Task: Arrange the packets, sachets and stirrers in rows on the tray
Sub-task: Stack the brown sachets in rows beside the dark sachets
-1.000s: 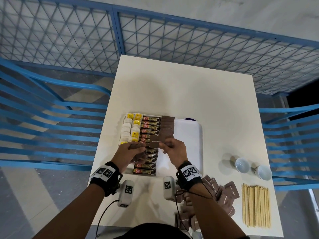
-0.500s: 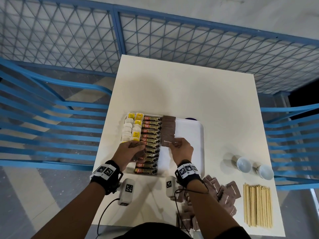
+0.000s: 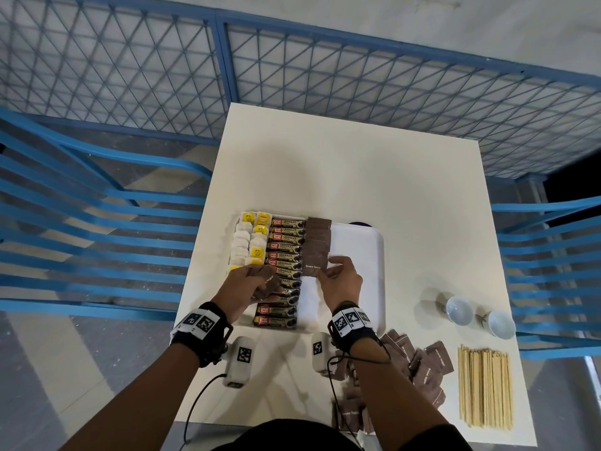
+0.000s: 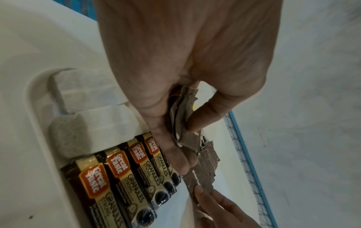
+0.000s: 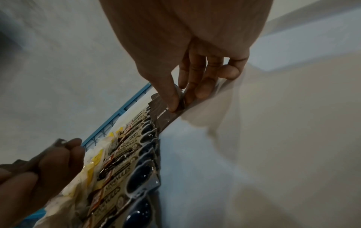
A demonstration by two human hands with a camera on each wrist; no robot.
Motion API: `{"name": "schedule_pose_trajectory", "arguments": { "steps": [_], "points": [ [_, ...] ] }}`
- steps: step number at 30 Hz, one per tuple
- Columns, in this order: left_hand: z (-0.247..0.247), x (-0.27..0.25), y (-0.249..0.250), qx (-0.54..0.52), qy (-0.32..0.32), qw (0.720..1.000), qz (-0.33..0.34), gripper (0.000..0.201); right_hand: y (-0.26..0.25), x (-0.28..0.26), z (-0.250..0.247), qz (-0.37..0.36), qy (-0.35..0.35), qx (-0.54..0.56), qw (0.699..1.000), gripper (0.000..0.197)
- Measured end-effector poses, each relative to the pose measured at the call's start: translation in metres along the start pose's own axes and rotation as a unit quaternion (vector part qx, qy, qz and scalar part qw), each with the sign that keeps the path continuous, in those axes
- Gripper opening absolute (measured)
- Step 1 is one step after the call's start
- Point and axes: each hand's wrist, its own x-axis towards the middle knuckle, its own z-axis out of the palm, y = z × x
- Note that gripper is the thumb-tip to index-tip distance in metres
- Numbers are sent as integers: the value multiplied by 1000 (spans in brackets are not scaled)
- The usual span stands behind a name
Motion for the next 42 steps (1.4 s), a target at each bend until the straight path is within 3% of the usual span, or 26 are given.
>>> {"name": "schedule_pose_trajectory", "arguments": {
  "steps": [9,13,15,18,20,26,33,39,42],
  "points": [
    [-2,-5,-1,0,-51,999,9,31,3,0,-4,0,20,-1,1000,39],
    [-2,-8,-1,-1,-62,998,9,33,-1,-9,-9,-61,55,27,996,26],
    [1,-10,0,-6,-65,998,11,35,-9,-19,-7,-103,2,44,994,21],
    [9,-15,2,7,-70,997,17,34,-18,-26,2,-154,-116,46,980,27],
    [11,-17,4,28,-57,998,24,31,-21,-26,6,-167,-145,48,974,19],
    [15,-14,7,20,-13,999,27,25,-19,-26,-1,-99,-148,156,972,7],
    [20,-20,-1,45,-44,997,33,23,-13,-33,-6,-68,-91,198,973,10],
    [17,-21,-10,38,-22,998,52,16,-3,-36,-4,-41,-179,177,967,27],
    [17,-22,-13,41,-26,998,41,19,0,-35,-5,-37,-176,174,968,25]
  ]
}}
